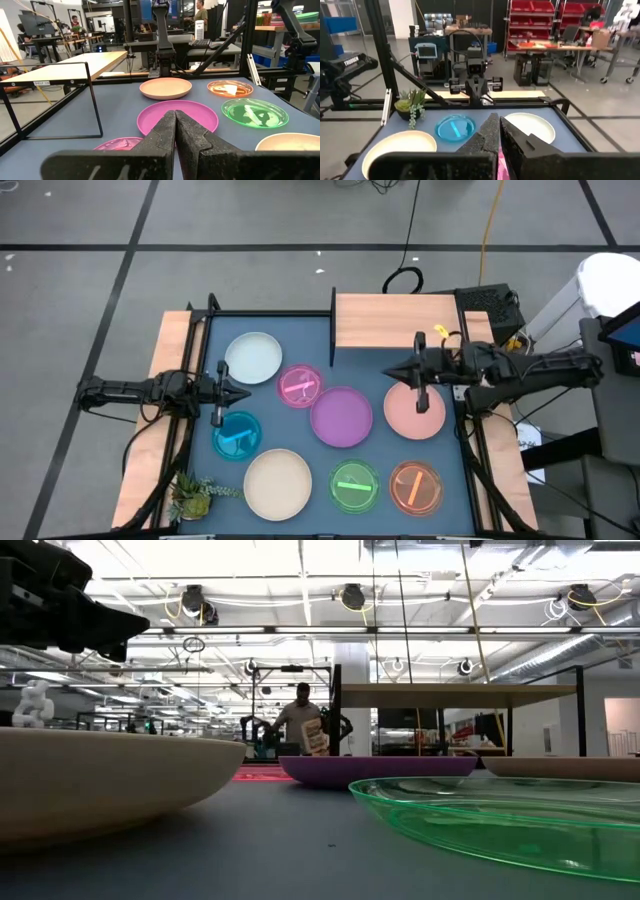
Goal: Place and stack plates onto a shelf
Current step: Put the large light orange plate on the shelf
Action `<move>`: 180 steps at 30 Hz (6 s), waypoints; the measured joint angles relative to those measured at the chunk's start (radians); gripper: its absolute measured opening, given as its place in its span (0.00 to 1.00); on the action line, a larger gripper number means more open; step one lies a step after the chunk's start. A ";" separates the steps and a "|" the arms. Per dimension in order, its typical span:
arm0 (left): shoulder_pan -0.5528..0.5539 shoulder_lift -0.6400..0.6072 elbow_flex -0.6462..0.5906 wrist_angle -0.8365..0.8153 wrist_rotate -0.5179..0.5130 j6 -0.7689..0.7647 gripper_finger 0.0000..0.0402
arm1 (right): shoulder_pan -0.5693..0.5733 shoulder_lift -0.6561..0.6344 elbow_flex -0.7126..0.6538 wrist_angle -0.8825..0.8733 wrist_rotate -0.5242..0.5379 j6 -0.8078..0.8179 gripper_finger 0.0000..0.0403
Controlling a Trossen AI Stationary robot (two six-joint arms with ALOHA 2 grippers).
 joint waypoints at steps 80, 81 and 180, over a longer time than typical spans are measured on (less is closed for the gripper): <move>-0.007 0.902 1.033 -0.515 -0.075 -0.516 0.04 | 0.193 0.479 0.139 -0.649 -0.167 1.124 0.00; -0.007 0.912 1.033 -0.521 -0.060 -0.527 0.04 | 0.199 0.479 0.107 -0.604 -0.183 1.188 0.00; -0.074 0.975 1.032 -0.552 -0.073 -0.570 0.04 | 0.201 0.579 -0.105 -0.665 -0.259 1.108 0.01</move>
